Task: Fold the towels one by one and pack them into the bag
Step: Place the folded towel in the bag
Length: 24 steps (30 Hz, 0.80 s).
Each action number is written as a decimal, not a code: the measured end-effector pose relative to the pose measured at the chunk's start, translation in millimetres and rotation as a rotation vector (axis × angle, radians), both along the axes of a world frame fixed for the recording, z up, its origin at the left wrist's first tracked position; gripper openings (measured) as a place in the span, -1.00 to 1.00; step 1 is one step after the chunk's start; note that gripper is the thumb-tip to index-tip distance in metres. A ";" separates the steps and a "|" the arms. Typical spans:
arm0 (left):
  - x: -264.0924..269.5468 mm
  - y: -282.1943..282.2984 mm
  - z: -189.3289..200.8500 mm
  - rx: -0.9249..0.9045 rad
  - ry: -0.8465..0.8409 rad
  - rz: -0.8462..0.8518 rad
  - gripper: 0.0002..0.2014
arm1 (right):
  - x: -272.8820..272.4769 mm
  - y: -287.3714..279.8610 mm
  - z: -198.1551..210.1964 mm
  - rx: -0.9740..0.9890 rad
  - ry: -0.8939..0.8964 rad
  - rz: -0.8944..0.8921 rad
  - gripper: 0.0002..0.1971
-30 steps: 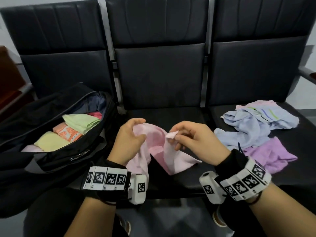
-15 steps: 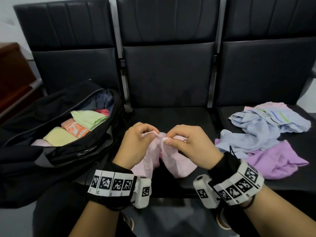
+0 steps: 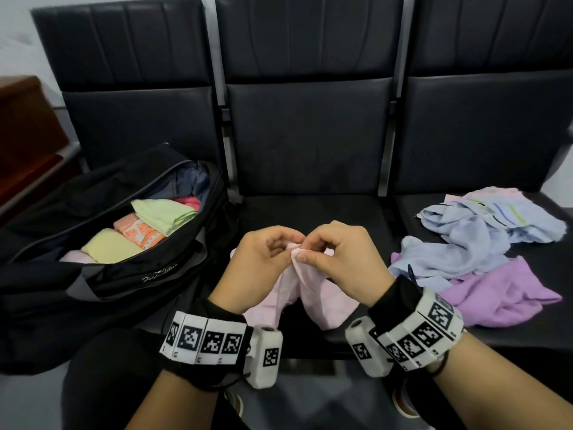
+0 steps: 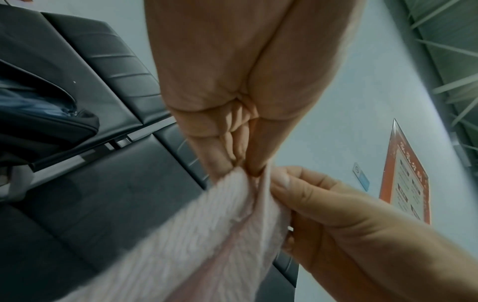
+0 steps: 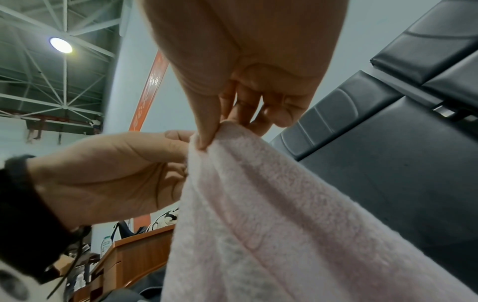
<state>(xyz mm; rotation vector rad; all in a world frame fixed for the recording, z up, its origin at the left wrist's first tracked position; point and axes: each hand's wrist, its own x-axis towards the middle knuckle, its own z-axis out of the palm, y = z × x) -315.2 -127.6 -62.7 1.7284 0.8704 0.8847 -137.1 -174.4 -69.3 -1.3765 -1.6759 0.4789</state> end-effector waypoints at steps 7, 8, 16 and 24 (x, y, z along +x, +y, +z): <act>2.0 -5.1 5.0 0.055 0.068 -0.060 -0.67 | 0.2 0.0 0.3 -0.020 -0.021 -0.105 -0.86; 3.3 -5.5 5.0 0.072 0.071 -0.043 -0.71 | -0.6 -0.1 0.5 -0.026 -0.011 -0.105 -0.88; 10.6 -3.3 -0.2 0.304 0.171 0.105 -0.84 | 3.3 -1.9 3.5 -0.070 0.054 0.034 -0.92; -0.3 6.7 4.2 0.346 0.007 0.240 -0.71 | 35.5 6.8 -20.5 -0.243 -0.471 0.102 -0.71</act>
